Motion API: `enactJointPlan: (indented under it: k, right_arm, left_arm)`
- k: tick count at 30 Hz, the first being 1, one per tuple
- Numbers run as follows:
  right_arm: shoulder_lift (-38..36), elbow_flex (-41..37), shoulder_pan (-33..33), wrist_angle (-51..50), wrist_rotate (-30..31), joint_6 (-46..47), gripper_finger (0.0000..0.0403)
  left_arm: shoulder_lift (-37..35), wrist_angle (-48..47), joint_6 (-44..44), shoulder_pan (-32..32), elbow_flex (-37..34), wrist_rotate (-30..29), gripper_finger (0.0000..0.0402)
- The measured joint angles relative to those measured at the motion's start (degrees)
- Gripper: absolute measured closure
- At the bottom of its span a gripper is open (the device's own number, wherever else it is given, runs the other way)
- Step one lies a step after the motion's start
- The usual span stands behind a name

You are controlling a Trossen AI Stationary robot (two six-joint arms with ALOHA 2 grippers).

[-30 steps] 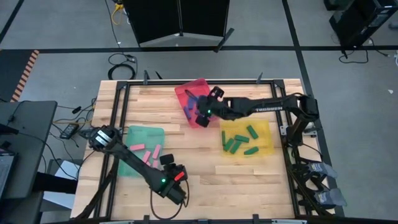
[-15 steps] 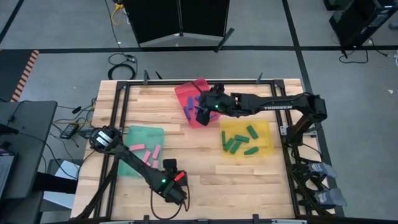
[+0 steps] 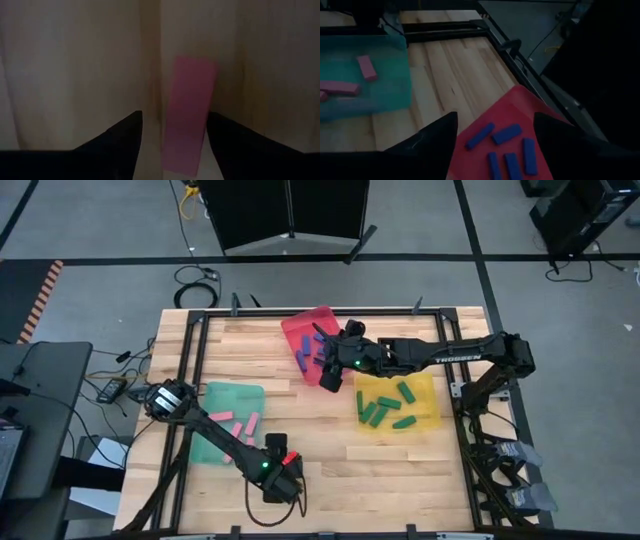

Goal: Sort blocks
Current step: Put the pink block into the green bin

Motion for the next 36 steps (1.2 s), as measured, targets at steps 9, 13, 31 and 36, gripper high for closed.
enactJointPlan:
  k: [9,13,31,36]
  right_arm:
    - [0.0,0.0,2.79,-0.25,3.63,-1.61,0.0131]
    - [-0.37,0.0,4.19,0.42,5.26,-2.9,0.0131]
    - [-15.09,0.0,18.9,3.79,10.53,-5.55,0.0131]
    - [-15.85,0.0,23.77,1.34,14.61,-6.23,0.0131]
  left_arm:
    - [-0.39,5.78,3.07,2.31,-4.38,5.77,0.0278]
    - [-0.44,4.88,3.28,2.55,-3.34,5.31,0.03]
    - [-30.23,-28.42,-17.47,0.77,-2.24,-12.71,0.03]
    - [-37.1,-28.04,-26.34,0.65,-11.64,-8.93,0.03]
